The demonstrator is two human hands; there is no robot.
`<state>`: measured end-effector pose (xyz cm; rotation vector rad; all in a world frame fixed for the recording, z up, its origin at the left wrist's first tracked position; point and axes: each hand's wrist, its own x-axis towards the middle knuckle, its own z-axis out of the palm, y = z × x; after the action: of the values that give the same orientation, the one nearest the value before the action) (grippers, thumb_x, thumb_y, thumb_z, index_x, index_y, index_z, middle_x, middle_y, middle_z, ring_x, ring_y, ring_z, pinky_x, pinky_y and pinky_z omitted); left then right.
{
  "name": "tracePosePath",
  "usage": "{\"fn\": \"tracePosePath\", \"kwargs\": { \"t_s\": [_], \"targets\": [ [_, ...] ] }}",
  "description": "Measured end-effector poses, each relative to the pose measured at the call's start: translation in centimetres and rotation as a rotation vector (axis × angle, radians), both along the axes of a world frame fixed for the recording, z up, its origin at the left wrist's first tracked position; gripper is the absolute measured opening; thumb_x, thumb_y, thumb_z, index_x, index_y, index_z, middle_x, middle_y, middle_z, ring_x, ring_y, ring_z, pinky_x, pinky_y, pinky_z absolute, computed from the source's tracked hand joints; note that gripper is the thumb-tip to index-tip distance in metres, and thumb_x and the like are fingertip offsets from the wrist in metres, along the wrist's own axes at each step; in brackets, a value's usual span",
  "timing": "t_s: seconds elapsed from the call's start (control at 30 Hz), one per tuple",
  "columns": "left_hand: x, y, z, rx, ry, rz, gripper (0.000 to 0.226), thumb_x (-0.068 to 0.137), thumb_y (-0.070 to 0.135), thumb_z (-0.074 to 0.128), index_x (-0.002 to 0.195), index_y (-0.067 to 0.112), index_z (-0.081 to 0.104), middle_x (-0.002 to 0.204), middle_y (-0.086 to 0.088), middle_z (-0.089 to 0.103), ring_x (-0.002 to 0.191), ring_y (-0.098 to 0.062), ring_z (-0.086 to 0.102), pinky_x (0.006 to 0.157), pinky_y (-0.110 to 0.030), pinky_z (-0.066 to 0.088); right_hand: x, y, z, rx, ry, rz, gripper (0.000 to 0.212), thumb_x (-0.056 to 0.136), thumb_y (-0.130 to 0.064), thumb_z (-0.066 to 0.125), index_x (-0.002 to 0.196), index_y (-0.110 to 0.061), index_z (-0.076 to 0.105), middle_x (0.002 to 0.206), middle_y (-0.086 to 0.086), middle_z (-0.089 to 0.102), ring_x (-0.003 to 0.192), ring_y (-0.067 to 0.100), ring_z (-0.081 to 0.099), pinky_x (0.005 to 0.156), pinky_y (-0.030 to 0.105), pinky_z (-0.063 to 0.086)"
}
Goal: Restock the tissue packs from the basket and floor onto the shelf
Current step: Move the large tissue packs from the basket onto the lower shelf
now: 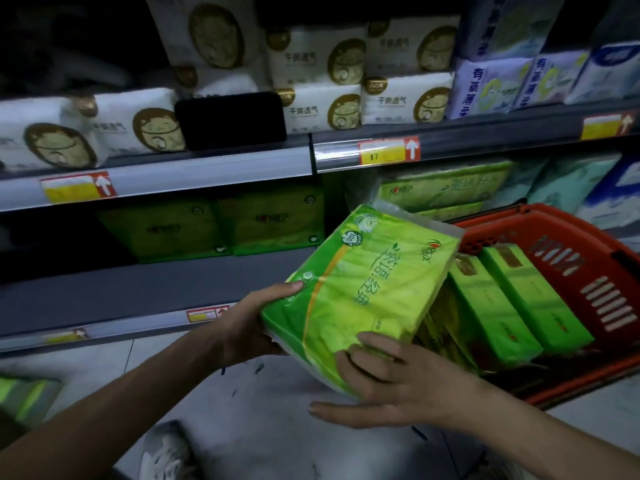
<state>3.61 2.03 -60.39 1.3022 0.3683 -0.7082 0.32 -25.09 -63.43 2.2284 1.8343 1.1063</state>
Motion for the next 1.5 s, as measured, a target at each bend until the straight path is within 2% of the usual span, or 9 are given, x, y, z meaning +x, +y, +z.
{"fn": "tracePosePath", "kwargs": {
  "t_s": [0.13,0.43,0.67,0.77,0.87,1.0,1.17,1.33,1.5],
  "targets": [
    [-1.6,1.5,-1.5,-0.064,-0.001,0.076,0.065,0.063,0.044,0.082,0.121,0.014,0.078,0.131,-0.017,0.072,0.12,-0.036,0.07,0.1,-0.047,0.056,-1.7,0.5,1.2,-0.06,0.426,-0.081,0.067,0.1,-0.062,0.051,0.16,-0.035,0.035,0.154,0.008,0.045,0.151,0.027,0.037,0.123,0.055,0.028],
    [-4.6,4.9,-3.9,-0.252,0.021,0.201,0.084,0.053,0.045,0.097,0.127,0.012,0.075,0.138,-0.018,0.068,0.122,-0.034,0.069,0.097,-0.045,0.058,-0.1,1.9,4.4,0.855,1.253,-0.944,0.119,0.065,-0.087,0.059,0.16,-0.044,0.001,0.158,-0.003,0.03,0.147,0.019,0.028,0.117,0.047,0.032],
    [-6.3,6.9,-5.0,-0.341,0.008,0.216,0.078,0.05,0.032,0.102,0.122,0.013,0.078,0.134,-0.019,0.07,0.113,-0.032,0.074,0.088,-0.04,0.062,0.7,4.9,3.9,1.051,2.083,-0.618,0.082,0.064,-0.057,0.09,0.134,-0.054,0.049,0.116,-0.018,0.075,0.101,0.006,0.075,0.09,0.036,0.055],
    [-6.0,7.4,-5.4,-0.284,-0.073,0.172,0.073,0.067,0.018,0.084,0.137,0.021,0.067,0.14,-0.019,0.066,0.117,-0.035,0.071,0.095,-0.045,0.059,0.8,5.4,3.2,1.004,2.161,-0.617,0.083,0.061,-0.052,0.092,0.136,-0.033,0.062,0.119,-0.006,0.077,0.112,0.019,0.073,0.106,0.046,0.049],
    [-5.2,7.1,-5.6,-0.271,-0.074,0.143,0.074,0.065,0.017,0.078,0.138,0.022,0.066,0.137,-0.019,0.068,0.114,-0.036,0.071,0.094,-0.047,0.058,1.1,5.2,3.1,1.078,2.159,-0.595,0.06,0.068,-0.033,0.091,0.124,-0.021,0.072,0.116,-0.002,0.079,0.11,0.018,0.074,0.093,0.037,0.051],
    [-3.6,5.8,-4.4,-0.159,-0.125,0.072,0.088,0.051,0.023,0.072,0.137,0.01,0.06,0.114,-0.016,0.077,0.09,-0.028,0.077,0.073,-0.036,0.063,1.2,5.3,2.8,1.162,2.157,-0.57,0.065,0.07,-0.03,0.091,0.129,-0.02,0.067,0.118,-0.001,0.078,0.109,0.018,0.074,0.098,0.04,0.053],
    [-1.4,2.8,-1.2,0.173,-0.214,0.087,0.036,0.057,0.02,0.049,0.087,0.003,0.058,0.07,-0.007,0.06,0.055,-0.021,0.057,0.041,-0.018,0.043,1.5,5.1,2.3,1.211,2.094,-0.597,0.067,0.068,-0.039,0.088,0.13,-0.025,0.066,0.118,-0.004,0.078,0.11,0.016,0.074,0.096,0.038,0.055],
    [0.0,3.1,-2.3,0.451,-0.279,0.097,0.022,0.105,0.024,0.053,0.085,0.017,0.059,0.078,-0.003,0.058,0.075,-0.021,0.054,0.065,-0.029,0.038,0.9,6.4,2.3,1.164,1.919,-0.682,0.085,0.049,-0.04,0.103,0.122,-0.029,0.059,0.112,-0.009,0.077,0.102,0.005,0.073,0.087,0.029,0.058],
    [-0.5,2.0,-2.2,0.343,-0.179,0.326,0.048,0.108,0.037,0.033,0.084,0.01,0.063,0.069,-0.006,0.071,0.074,-0.025,0.065,0.069,-0.031,0.044,-1.0,7.1,3.1,1.015,1.94,-0.464,0.072,0.066,-0.033,0.092,0.128,-0.042,0.057,0.112,-0.026,0.074,0.104,-0.005,0.07,0.08,0.019,0.057]
  ]
}}
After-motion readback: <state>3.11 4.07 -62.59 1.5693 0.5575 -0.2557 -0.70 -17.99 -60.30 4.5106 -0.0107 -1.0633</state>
